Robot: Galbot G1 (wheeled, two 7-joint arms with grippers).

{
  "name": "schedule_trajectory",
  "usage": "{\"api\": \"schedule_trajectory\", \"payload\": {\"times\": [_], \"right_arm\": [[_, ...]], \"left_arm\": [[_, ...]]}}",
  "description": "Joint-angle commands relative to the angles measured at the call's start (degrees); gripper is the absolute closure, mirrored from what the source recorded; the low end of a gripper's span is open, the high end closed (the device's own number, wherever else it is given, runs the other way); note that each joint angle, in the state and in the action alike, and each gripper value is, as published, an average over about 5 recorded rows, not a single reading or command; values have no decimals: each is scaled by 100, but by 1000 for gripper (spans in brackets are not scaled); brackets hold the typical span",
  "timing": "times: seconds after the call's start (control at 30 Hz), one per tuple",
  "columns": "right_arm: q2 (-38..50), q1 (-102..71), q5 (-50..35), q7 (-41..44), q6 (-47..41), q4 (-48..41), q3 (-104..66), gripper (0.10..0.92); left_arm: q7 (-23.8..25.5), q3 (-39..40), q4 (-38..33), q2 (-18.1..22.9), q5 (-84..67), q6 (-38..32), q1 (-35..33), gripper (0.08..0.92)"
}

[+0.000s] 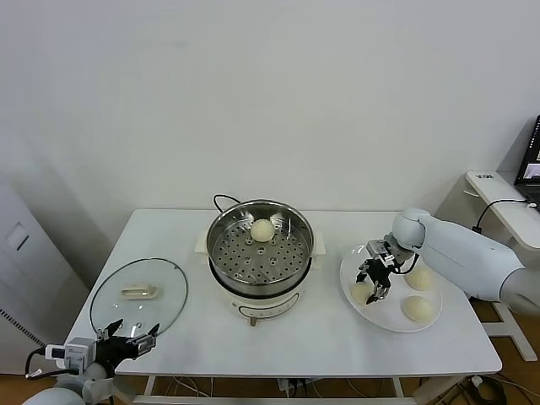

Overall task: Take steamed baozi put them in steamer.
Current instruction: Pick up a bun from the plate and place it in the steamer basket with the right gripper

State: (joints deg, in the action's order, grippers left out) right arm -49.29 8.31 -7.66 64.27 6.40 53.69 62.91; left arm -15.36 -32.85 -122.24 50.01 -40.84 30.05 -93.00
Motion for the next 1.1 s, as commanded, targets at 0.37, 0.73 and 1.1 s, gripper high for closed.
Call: {"api": "schedule_trajectory", "payload": {"times": [0.37, 0.73, 1.1], "right_arm": [[144, 1790, -747, 259, -155, 470, 1276, 557], [-356, 4157, -2863, 383, -824, 987, 3036, 550], [-1185, 4621, -4594, -91, -1733, 1225, 3176, 550]], "left_arm": [[-25, 9, 46, 12, -1, 1, 33, 177], [-34, 69, 79, 10, 20, 7, 59, 177], [-42, 116, 106, 25, 118, 4, 83, 177]]}}
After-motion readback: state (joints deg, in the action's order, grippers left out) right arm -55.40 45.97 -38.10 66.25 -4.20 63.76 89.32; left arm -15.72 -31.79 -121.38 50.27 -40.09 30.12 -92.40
